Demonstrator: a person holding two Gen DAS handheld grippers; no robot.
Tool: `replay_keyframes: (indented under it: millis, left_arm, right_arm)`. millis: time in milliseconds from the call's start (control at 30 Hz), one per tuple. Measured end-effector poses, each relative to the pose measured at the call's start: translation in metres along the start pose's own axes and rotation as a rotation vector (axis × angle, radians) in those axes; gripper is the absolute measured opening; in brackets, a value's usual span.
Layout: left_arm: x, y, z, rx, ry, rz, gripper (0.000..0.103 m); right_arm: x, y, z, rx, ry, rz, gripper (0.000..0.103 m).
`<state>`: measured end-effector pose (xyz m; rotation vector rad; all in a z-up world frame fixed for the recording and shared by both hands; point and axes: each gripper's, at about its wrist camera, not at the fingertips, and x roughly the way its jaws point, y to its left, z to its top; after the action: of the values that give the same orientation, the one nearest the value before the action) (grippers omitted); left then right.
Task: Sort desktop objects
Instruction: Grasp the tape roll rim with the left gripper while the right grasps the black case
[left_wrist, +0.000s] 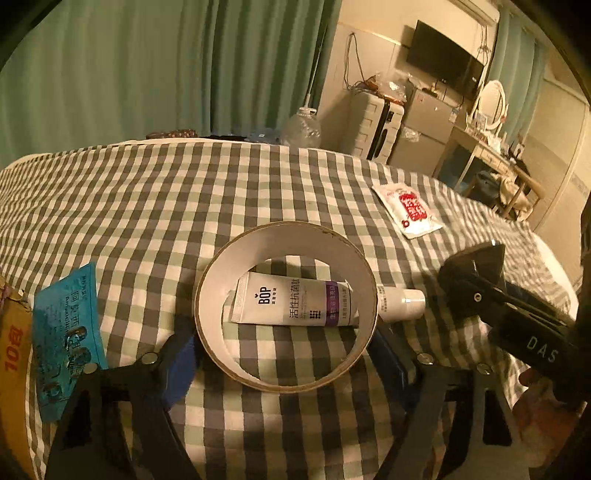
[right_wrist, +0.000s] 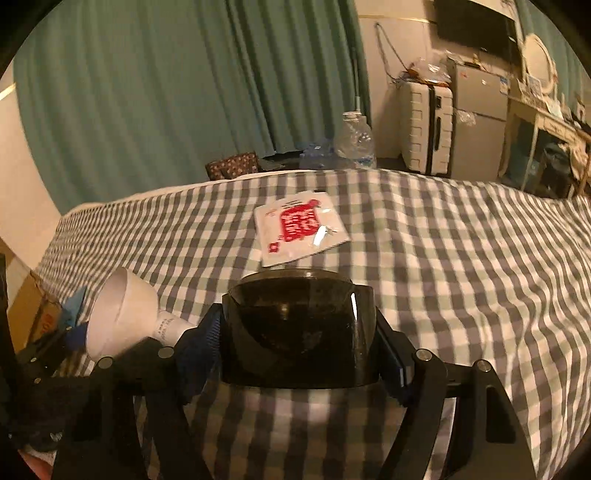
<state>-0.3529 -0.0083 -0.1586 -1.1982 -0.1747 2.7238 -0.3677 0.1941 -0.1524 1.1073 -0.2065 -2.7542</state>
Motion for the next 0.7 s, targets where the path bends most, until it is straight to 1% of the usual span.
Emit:
replay_keyframes:
  millis: [100, 233, 367, 433, 467, 567, 667, 700]
  left_arm:
    - [-0.004, 0.002, -0.001, -0.020, -0.004, -0.019, 0.083]
    - [-0.008, 0.007, 0.000, -0.059, -0.006, -0.044, 0.083]
    - [-0.020, -0.003, 0.005, -0.041, -0.022, -0.046, 0.083]
    - [-0.031, -0.013, 0.004, -0.031, -0.029, -0.054, 0.083]
    - [-0.041, -0.019, 0.004, -0.012, -0.032, -0.056, 0.083]
    - [-0.067, -0.034, 0.004, 0.036, -0.023, -0.017, 0.083]
    - [-0.110, -0.044, 0.004, 0.067, -0.018, 0.024, 0.083]
    - [-0.124, -0.046, 0.003, 0.076, -0.024, 0.025, 0.083]
  right_arm:
    - [-0.002, -0.008, 0.000, 0.039, -0.001, -0.003, 0.075]
    - [-0.011, -0.008, 0.000, 0.026, 0.022, -0.031, 0.075]
    - [-0.031, -0.002, -0.011, 0.022, 0.050, -0.048, 0.074]
    - [-0.049, 0.002, -0.018, 0.005, 0.059, -0.072, 0.075]
    - [-0.060, 0.004, -0.022, 0.001, 0.063, -0.078, 0.075]
    - [-0.092, 0.011, -0.029, 0.005, 0.075, -0.086, 0.074]
    - [-0.132, 0.026, -0.033, -0.010, 0.059, -0.103, 0.074]
    - [-0.145, 0.031, -0.033, -0.009, 0.049, -0.106, 0.074]
